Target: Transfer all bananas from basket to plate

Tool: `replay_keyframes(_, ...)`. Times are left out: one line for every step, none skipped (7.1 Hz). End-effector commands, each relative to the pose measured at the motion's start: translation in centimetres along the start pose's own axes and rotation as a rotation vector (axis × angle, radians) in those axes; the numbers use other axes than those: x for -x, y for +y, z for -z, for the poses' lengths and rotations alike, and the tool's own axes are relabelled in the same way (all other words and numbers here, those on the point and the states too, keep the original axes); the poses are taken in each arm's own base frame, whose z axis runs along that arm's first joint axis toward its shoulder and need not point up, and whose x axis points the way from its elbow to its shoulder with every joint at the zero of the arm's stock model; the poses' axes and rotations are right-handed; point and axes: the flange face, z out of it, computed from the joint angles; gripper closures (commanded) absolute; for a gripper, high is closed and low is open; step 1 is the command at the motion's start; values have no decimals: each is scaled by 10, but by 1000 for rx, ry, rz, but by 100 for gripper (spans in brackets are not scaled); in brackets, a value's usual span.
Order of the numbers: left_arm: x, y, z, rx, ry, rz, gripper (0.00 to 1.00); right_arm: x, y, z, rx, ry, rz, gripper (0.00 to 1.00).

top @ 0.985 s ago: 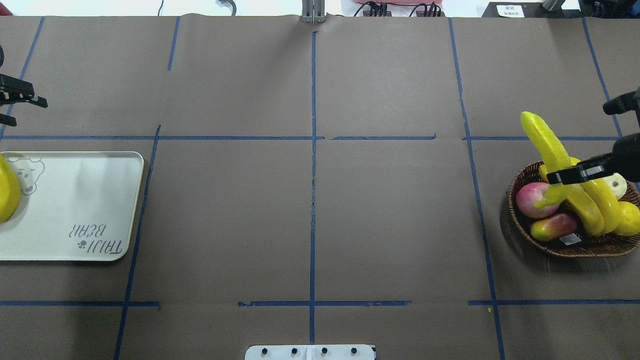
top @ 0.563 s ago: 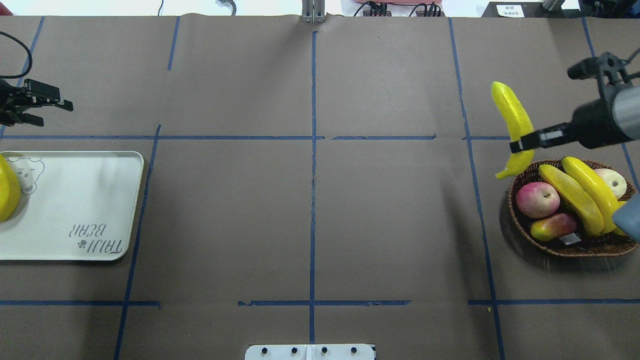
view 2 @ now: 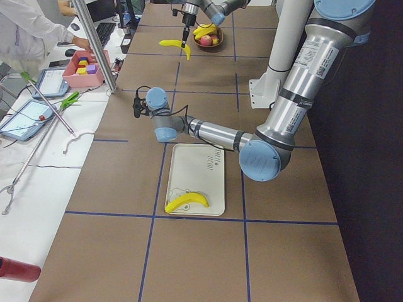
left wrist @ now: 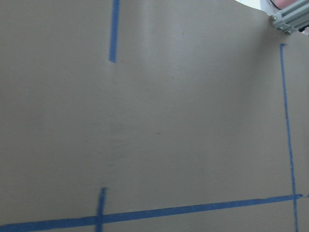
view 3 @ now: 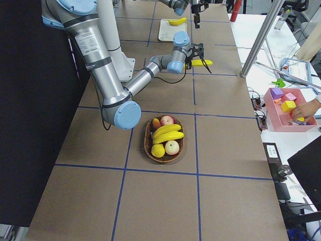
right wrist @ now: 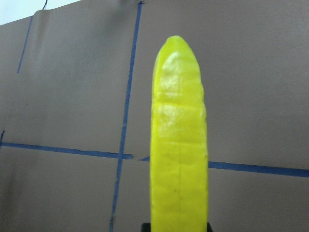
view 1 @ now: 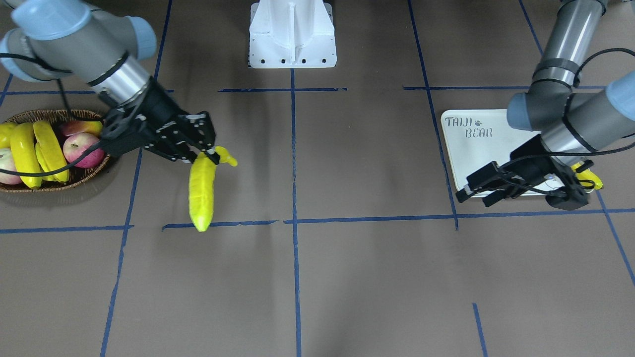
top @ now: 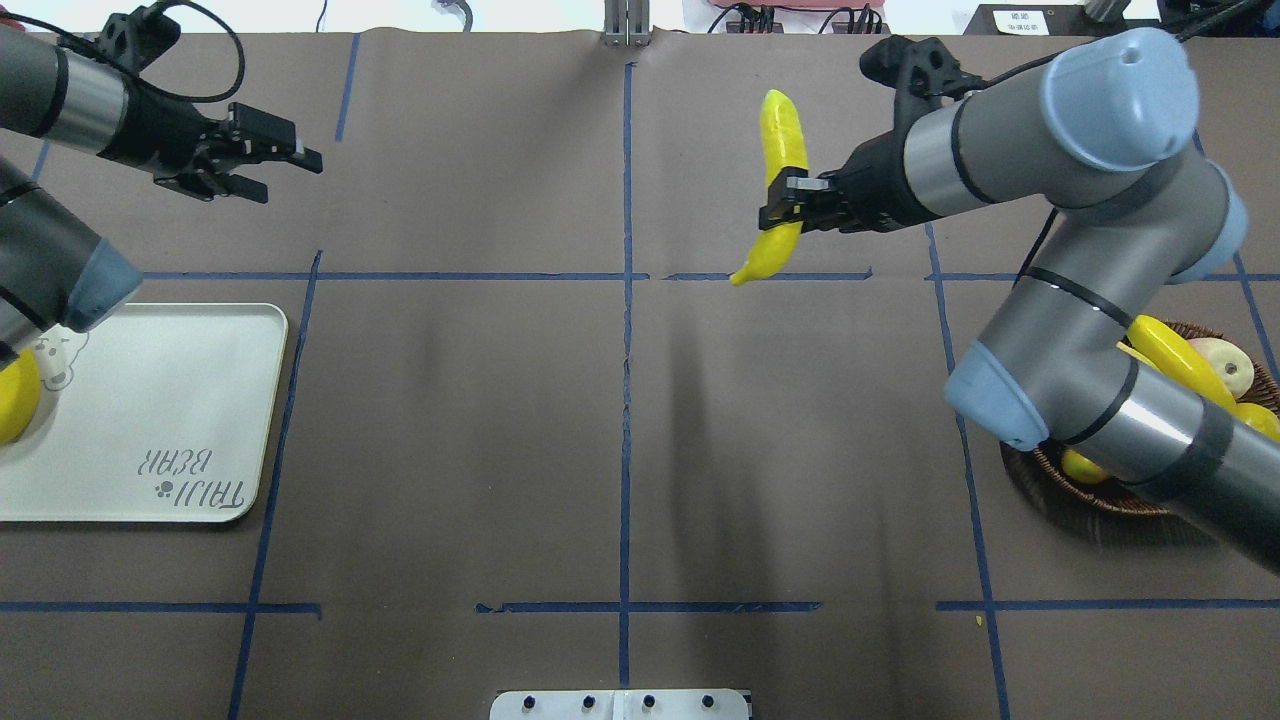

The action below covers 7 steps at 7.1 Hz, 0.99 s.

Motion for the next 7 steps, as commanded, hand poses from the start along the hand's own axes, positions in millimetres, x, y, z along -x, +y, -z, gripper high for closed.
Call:
replay_keyframes(-83, 28, -27, -52, 86, 120, 0, 66, 6, -27, -30, -63, -11, 98)
replay_keyframes(-129, 48, -39, -103, 151, 175, 0, 77, 10, -40, -47, -118, -28, 99)
replay_keyframes(-163, 71, -53, -123, 201, 189, 0, 93, 8, -63, -53, -148, -23, 98)
replay_keyframes(-189, 82, -58, -111, 233, 172, 0, 118, 12, -80, -36, -159, -16, 98)
replay_keyframes(-209, 99, -69, -78, 254, 157, 0, 131, 17, -83, -30, -173, -7, 97)
replay_keyframes(-219, 103, -71, -68, 266, 163, 0, 135, 27, -88, -34, -180, -3, 97)
replay_keyframes(-224, 106, -73, -56, 271, 198, 0, 137, 31, -89, -33, -185, -2, 97)
